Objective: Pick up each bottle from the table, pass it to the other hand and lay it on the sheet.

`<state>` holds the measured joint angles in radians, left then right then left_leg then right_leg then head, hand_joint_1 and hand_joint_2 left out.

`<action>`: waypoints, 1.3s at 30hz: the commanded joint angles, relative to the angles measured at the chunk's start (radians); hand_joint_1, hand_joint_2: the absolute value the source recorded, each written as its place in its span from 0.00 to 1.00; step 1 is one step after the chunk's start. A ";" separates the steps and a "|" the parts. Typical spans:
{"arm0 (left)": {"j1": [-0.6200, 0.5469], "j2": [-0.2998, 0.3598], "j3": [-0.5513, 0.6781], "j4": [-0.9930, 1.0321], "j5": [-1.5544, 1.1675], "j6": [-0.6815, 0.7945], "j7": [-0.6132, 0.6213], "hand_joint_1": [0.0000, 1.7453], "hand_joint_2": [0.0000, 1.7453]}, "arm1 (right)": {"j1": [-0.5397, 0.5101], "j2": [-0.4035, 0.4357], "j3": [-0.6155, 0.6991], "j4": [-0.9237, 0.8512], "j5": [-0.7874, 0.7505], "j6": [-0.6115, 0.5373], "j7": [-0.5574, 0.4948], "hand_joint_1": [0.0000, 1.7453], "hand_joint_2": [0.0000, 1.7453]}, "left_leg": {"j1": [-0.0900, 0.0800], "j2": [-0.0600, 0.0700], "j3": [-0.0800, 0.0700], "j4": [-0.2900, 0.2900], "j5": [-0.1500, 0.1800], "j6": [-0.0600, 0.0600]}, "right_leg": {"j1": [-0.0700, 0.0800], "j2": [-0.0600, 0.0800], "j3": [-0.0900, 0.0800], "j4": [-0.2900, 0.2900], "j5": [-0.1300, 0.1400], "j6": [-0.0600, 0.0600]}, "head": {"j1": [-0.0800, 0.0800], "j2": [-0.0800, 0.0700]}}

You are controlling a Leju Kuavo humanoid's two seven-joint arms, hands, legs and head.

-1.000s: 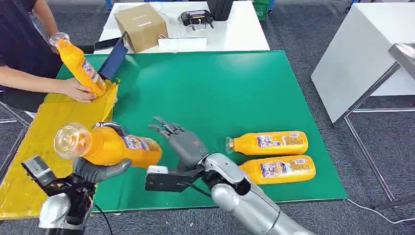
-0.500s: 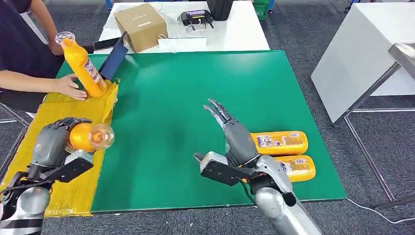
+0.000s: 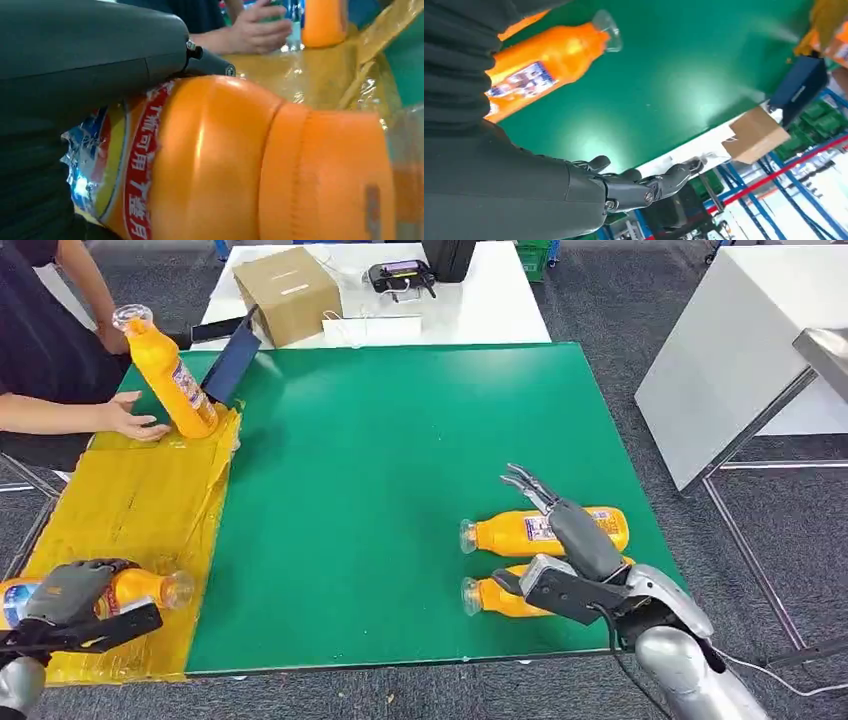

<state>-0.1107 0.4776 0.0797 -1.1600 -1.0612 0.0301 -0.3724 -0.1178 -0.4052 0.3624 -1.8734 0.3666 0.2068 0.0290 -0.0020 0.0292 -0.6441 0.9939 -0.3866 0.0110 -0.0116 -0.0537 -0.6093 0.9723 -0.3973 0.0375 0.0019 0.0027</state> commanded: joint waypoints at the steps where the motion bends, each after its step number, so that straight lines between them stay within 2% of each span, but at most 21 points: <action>1: -0.032 -0.043 -0.139 0.131 0.056 -0.023 -0.040 1.00 1.00 | -0.070 -0.013 0.035 0.057 -0.018 0.023 0.010 0.00 1.00 | 0.000 -0.003 0.009 -0.001 -0.002 -0.001 | -0.001 0.004 0.009 -0.001 -0.003 -0.002 | 0.000 0.000; 6: -0.050 -0.072 -0.235 0.130 0.085 -0.007 -0.079 1.00 1.00 | -0.139 0.001 0.101 0.137 -0.025 0.039 0.015 0.00 1.00 | -0.001 -0.004 0.008 -0.003 0.000 0.000 | -0.002 0.001 0.009 -0.002 -0.001 0.000 | 0.000 0.000; 10: -0.046 -0.069 -0.243 0.121 0.088 -0.002 -0.075 1.00 1.00 | -0.138 0.000 0.103 0.142 -0.027 0.036 0.015 0.00 1.00 | -0.001 -0.006 0.012 -0.003 0.000 0.000 | -0.002 -0.001 0.013 -0.002 -0.001 -0.001 | 0.000 0.000; 11: -0.046 -0.069 -0.243 0.121 0.088 -0.002 -0.075 0.19 1.00 | -0.138 0.000 0.103 0.142 -0.027 0.036 0.015 0.00 1.00 | 0.000 -0.006 0.015 -0.003 -0.001 0.000 | -0.002 0.001 0.016 -0.003 -0.002 -0.001 | 0.000 0.000; 12: -0.046 -0.078 -0.241 0.120 0.099 0.007 -0.071 0.00 0.00 | -0.133 -0.003 0.104 0.142 -0.031 0.035 0.016 0.00 1.00 | -0.001 -0.008 0.014 -0.003 0.000 0.000 | -0.002 -0.002 0.017 -0.002 -0.002 0.000 | 0.000 0.000; 13: -0.046 -0.083 -0.249 0.114 0.097 0.007 -0.071 0.00 0.00 | -0.125 -0.001 0.103 0.145 -0.032 0.034 0.017 0.00 1.00 | -0.001 -0.010 0.013 -0.002 0.000 0.000 | -0.003 -0.005 0.016 -0.001 -0.003 0.001 | 0.000 0.000; 18: -0.039 -0.090 -0.263 0.085 0.127 0.009 -0.088 0.00 0.00 | -0.116 -0.002 0.109 0.167 -0.033 0.033 0.015 0.00 1.00 | 0.000 -0.009 0.016 -0.002 -0.001 0.000 | -0.002 -0.002 0.018 -0.003 -0.003 0.001 | 0.001 0.000; 28: -0.047 -0.085 -0.268 0.089 0.137 -0.001 -0.085 0.00 0.00 | -0.118 -0.006 0.112 0.166 -0.034 0.035 0.016 0.00 1.00 | -0.001 -0.009 0.013 -0.001 -0.001 0.000 | -0.002 -0.004 0.016 -0.001 -0.003 0.002 | 0.000 0.000; 35: -0.092 -0.065 -0.293 0.170 0.153 -0.036 -0.026 0.00 0.00 | -0.141 -0.026 0.152 0.192 -0.035 0.048 0.020 0.00 1.00 | 0.000 -0.009 0.015 -0.001 -0.002 0.000 | -0.002 -0.002 0.017 -0.001 -0.004 0.001 | 0.000 0.000; 39: -0.072 -0.118 -0.194 0.155 0.232 0.044 -0.061 0.00 0.00 | -0.126 -0.074 0.186 0.186 0.023 0.056 0.029 0.00 1.00 | -0.001 -0.009 0.014 -0.002 -0.001 0.000 | -0.003 -0.003 0.017 -0.001 -0.003 0.002 | 0.000 0.000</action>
<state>-0.1757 0.4219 -0.1583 -1.1013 -0.9010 0.0126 -0.4169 -0.2103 -0.4246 0.4612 -1.7540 0.3357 0.2499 0.0454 -0.0033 0.0195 -0.6340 0.9936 -0.3867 0.0122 -0.0139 -0.0619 -0.5957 0.9724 -0.4000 0.0403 0.0019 0.0027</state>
